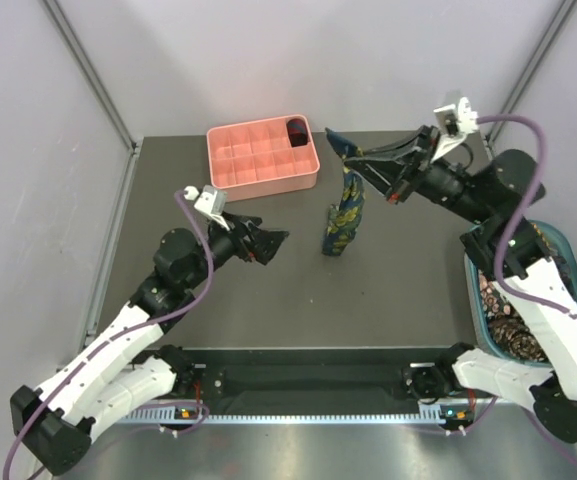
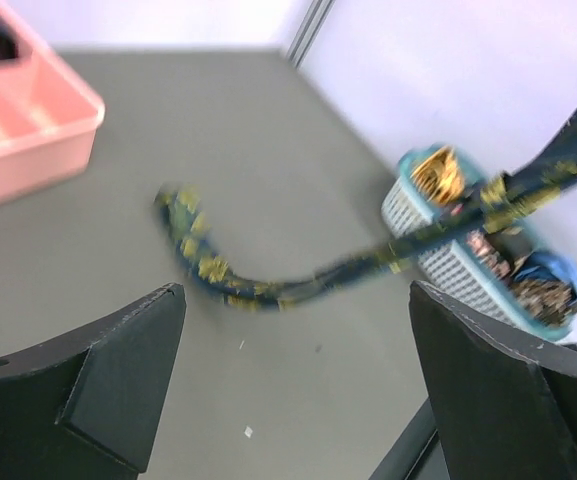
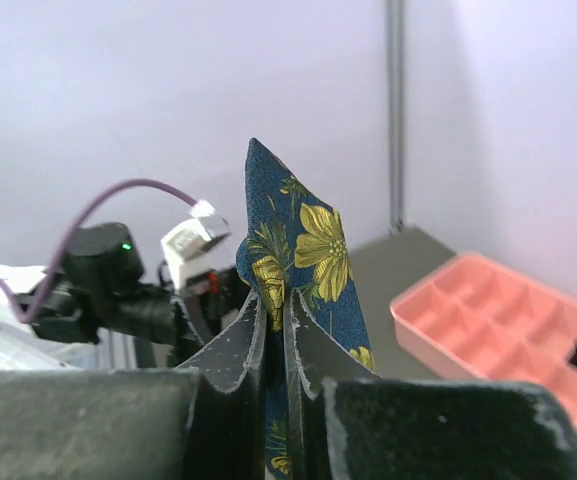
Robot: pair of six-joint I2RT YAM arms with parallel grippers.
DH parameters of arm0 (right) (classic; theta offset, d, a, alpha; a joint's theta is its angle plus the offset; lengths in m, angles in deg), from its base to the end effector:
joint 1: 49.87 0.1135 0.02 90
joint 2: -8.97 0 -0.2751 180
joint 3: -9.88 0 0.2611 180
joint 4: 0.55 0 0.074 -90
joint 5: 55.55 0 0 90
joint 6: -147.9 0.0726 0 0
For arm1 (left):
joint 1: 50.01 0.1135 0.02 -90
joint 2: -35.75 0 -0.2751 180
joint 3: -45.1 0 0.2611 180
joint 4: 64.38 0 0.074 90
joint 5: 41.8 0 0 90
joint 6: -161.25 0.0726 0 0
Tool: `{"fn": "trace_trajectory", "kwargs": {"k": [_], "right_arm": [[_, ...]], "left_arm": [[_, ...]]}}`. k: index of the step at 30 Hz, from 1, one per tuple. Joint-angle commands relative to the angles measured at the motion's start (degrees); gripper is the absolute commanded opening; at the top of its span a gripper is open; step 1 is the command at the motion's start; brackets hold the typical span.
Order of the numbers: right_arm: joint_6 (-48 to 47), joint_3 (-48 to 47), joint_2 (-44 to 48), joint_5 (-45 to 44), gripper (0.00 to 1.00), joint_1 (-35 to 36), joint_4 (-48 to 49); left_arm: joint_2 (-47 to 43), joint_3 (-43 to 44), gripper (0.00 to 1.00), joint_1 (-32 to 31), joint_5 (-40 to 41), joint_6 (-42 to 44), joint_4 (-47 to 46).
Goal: Roll the ties
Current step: Flatten the tie
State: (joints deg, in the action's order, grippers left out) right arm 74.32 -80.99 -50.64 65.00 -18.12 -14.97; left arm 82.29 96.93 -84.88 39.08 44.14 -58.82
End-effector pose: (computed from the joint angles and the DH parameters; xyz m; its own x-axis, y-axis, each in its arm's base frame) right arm 0.1802 0.1549 0.5258 -0.0087 0.2809 -0.9597 -0.9011 0.4138 0.1293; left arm 0.1874 -0.1446 0.3366 -0.3199 -0.3255 -0.8898 0.6165 0.6416 -0.4564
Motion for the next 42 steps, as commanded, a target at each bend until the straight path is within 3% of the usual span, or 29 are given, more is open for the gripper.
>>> {"fn": "trace_trajectory", "kwargs": {"k": [1, 8, 14, 20, 25, 30, 33, 34, 38, 42], "right_arm": [[4.7, -4.7, 0.3, 6.5, 0.00, 0.8, 6.0], [15.1, -2.6, -4.9, 15.5, 0.00, 0.0, 21.4], [16.8, -14.1, -11.0, 19.4, 0.00, 3.5, 20.6], [18.9, -32.3, -19.0, 21.1, 0.00, 7.3, 15.0], [19.5, -37.1, -21.1, 21.2, 0.00, 7.1, 13.8], [19.3, -25.2, -16.6, 20.4, 0.00, 4.4, 18.4], [27.2, -14.5, -14.2, 21.7, 0.00, -1.1, 30.8], [32.5, -9.0, -13.6, 21.8, 0.00, -5.0, 39.1], [40.4, 2.9, -11.8, 22.1, 0.00, -14.8, 52.8], [46.9, 11.0, -13.3, 26.5, 0.00, -21.1, 65.6]], "left_arm": [[-2.3, 4.4, 0.98, -0.3, 0.0, -0.3, 0.4], [-4.4, 4.8, 0.98, -0.3, 1.3, 0.6, 1.4], [-5.1, 5.7, 0.99, -0.2, 3.6, 1.4, 3.2], [-6.3, 5.9, 0.99, -0.3, 15.2, -0.2, 7.5], [-3.5, 4.7, 0.99, -0.3, 21.7, -4.3, 13.9], [-1.2, 3.9, 0.99, -0.3, 32.1, -12.4, 23.1], [-4.0, 2.1, 0.99, -0.3, 36.5, -13.8, 25.0], [-4.9, 0.7, 0.99, -0.3, 36.3, -13.1, 24.4], [-7.1, -2.0, 0.99, -0.3, 31.6, -10.7, 20.9], [-5.3, -4.2, 0.99, -0.3, 20.2, -7.0, 14.2]]}}
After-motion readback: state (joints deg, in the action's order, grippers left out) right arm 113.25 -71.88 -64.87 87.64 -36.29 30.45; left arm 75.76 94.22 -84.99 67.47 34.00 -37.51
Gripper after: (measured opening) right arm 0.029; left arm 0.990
